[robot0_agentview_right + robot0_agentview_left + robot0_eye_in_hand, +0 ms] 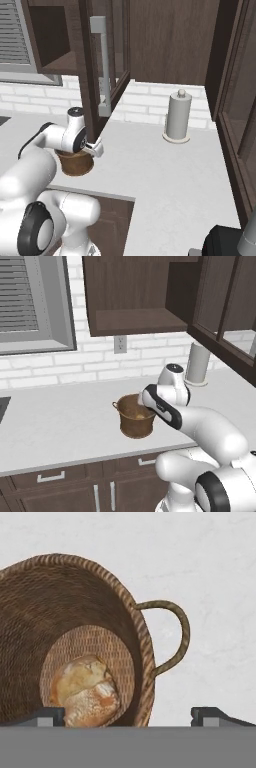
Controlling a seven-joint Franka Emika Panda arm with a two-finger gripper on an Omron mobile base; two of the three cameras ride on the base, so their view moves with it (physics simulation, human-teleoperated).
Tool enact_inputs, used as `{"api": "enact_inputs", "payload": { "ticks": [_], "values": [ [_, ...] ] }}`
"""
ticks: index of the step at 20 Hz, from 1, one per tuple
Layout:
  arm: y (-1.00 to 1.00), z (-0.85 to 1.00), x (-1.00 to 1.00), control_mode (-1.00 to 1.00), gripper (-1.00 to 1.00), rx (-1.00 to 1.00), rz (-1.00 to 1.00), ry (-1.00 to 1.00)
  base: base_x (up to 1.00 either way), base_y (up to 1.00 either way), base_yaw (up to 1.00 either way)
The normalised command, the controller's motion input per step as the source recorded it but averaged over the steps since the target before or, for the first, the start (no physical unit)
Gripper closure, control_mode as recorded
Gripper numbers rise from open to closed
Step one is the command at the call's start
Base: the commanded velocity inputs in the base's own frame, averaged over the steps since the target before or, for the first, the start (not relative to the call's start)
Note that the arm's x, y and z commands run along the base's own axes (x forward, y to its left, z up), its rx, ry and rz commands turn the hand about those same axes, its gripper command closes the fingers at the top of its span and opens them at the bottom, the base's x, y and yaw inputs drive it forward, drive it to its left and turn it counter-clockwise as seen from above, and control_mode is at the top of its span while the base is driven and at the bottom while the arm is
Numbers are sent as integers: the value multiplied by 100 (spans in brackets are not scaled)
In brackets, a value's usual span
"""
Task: Open the cabinet, pick up the bread from the cabinet and place it in the basket. Then move the basket to the dining counter.
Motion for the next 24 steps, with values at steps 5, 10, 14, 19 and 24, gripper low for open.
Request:
{"api": "enact_inputs", "payload": {
  "ticks": [5, 10, 14, 19, 24],
  "values": [
    [0, -20, 0, -100, -100, 0, 0, 2, 0, 0, 0],
    [0, -22, 0, -100, -100, 0, 0, 1, 0, 0, 0],
    [0, -29, 0, -100, 100, 0, 0, 1, 0, 0, 0],
    [0, -15, 0, -100, 100, 0, 0, 0, 0, 0, 0],
    [0, 0, 0, -100, 100, 0, 0, 2, 0, 0, 0]
  ]
}}
